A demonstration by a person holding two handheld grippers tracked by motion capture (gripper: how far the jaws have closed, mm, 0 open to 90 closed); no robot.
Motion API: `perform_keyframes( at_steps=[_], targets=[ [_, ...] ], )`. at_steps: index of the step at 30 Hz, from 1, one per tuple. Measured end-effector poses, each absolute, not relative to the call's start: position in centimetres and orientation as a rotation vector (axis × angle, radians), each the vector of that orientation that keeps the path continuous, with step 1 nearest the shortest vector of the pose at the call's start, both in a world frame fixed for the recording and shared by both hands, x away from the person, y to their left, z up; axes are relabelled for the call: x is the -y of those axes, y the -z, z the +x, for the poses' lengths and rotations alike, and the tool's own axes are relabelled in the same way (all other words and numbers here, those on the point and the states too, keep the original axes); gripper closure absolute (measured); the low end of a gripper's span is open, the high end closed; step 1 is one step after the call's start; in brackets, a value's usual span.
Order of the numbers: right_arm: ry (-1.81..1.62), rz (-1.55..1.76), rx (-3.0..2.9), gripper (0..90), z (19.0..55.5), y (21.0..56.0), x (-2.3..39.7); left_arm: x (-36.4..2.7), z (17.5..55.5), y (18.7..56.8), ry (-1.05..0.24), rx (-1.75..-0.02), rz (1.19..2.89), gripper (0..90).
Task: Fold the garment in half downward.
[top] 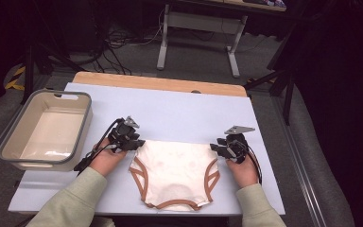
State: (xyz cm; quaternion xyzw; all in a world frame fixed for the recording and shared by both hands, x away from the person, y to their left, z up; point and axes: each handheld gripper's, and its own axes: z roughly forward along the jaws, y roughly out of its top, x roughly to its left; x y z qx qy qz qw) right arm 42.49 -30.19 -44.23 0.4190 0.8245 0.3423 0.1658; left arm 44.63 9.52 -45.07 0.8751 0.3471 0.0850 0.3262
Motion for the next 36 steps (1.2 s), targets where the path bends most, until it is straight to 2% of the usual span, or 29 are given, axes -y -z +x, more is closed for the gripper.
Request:
perform_keyframes(
  at_steps=[5,7,9,11,19,24,30,34,36],
  targets=[
    [-0.961,1.199,-2.378,58.4,42.9,44.7,29.9,-9.4,44.7,45.0,-0.207,-0.913,2.294,74.6],
    [-0.974,1.184,-2.405,69.8,42.8,44.7,29.7,-9.2,44.5,45.0,-0.199,-0.884,2.304,82.8],
    [-0.982,1.176,-2.419,82.8,42.8,44.7,29.6,-9.1,44.4,44.9,-0.208,-0.89,2.304,86.5],
    [-0.984,1.179,-2.429,86.4,42.7,44.6,29.5,-9.1,44.4,44.8,-0.219,-0.897,2.29,87.3],
    [-0.989,1.168,-2.322,87.2,44.4,43.6,29.3,-9.5,46.4,43.9,-0.304,-0.932,2.213,87.6],
    [-0.994,1.187,-2.274,87.2,46.1,44.0,29.1,-9.5,47.9,44.6,-0.311,-0.97,2.183,87.5],
    [-0.944,1.218,-2.255,77.6,45.6,43.7,29.1,-9.4,48.2,44.9,-0.297,-0.976,2.189,87.4],
    [-0.953,1.181,-2.307,87.6,44.1,43.0,28.9,-9.4,48.0,44.8,-0.3,-0.973,2.196,87.4],
    [-0.949,1.176,-2.337,89.3,43.3,42.7,28.8,-9.4,48.0,44.8,-0.295,-0.973,2.194,87.4]
  ],
)
